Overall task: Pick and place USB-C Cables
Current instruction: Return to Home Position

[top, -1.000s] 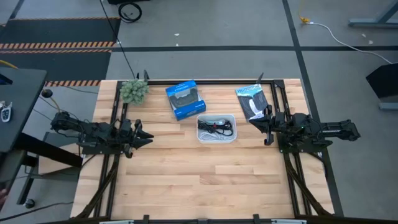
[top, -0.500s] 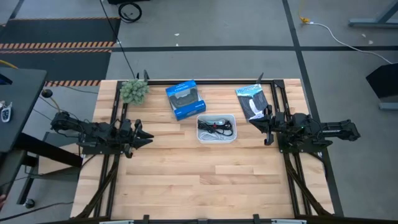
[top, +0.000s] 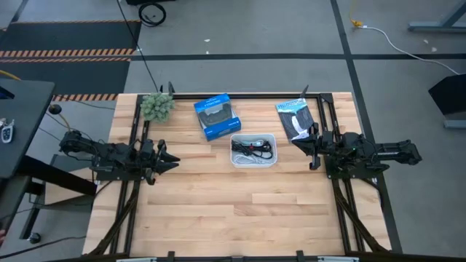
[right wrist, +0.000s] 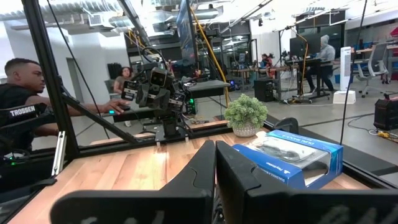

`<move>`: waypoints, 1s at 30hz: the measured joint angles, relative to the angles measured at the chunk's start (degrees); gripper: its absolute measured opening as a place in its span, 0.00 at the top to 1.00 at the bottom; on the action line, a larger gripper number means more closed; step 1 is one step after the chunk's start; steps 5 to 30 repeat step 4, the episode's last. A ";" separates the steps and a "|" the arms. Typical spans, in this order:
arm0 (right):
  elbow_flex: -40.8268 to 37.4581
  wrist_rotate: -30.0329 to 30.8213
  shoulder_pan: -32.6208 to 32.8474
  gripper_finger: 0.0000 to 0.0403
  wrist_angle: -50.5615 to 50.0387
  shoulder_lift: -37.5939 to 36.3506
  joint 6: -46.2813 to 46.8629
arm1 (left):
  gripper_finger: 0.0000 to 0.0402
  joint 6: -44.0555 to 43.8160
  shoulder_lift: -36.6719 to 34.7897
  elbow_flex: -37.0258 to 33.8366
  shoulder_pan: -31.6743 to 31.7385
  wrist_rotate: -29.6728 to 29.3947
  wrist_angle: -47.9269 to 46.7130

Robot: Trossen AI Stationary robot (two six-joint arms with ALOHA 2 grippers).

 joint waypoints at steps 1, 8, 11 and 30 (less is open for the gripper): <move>0.00 0.02 0.02 0.96 0.00 0.00 0.00 | 0.73 0.00 0.00 0.01 0.00 0.00 0.00; 0.00 0.02 0.00 0.96 0.00 0.00 0.00 | 0.73 0.00 0.00 0.01 0.00 0.00 0.00; 0.00 0.02 0.00 0.96 0.00 0.00 0.00 | 0.73 0.00 0.00 0.01 0.00 0.00 0.00; 0.00 0.02 0.00 0.96 0.00 0.00 0.00 | 0.73 0.00 0.00 0.01 0.00 0.00 0.00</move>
